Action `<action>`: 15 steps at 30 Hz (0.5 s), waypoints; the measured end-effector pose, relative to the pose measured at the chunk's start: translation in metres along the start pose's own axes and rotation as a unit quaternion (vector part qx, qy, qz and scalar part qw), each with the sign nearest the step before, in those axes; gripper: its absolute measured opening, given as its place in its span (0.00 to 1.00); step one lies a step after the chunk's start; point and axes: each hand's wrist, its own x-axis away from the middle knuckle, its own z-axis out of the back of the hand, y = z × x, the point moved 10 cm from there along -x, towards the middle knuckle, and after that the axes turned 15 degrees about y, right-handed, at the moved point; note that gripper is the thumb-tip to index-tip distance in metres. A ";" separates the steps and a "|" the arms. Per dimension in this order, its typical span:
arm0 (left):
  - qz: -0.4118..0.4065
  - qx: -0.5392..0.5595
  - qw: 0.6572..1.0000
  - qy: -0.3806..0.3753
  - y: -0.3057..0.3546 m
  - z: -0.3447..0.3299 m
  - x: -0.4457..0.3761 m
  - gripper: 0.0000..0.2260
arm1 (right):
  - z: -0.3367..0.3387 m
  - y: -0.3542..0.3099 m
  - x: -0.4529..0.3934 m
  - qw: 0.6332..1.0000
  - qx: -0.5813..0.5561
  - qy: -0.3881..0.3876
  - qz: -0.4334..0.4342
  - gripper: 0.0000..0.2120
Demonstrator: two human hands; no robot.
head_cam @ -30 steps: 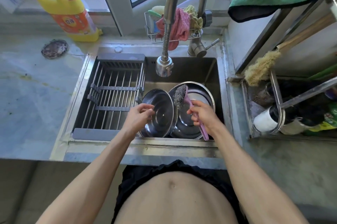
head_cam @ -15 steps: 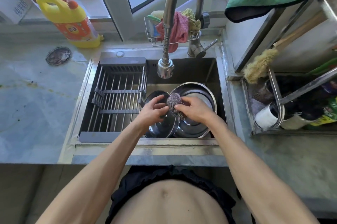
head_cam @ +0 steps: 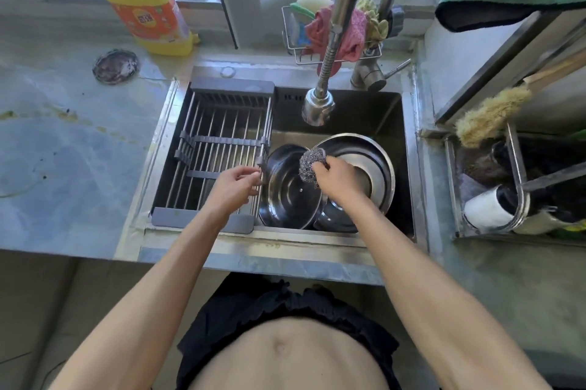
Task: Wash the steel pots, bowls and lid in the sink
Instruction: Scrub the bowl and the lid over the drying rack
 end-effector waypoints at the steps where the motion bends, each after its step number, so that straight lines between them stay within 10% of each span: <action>1: -0.001 0.002 1.000 0.005 -0.001 0.005 -0.002 0.08 | -0.005 -0.006 0.001 0.998 -0.059 -0.006 -0.018 0.15; 15: -0.229 -0.036 0.971 0.061 0.136 0.202 -0.130 0.04 | -0.056 -0.230 -0.048 0.943 -0.325 -0.016 -0.065 0.15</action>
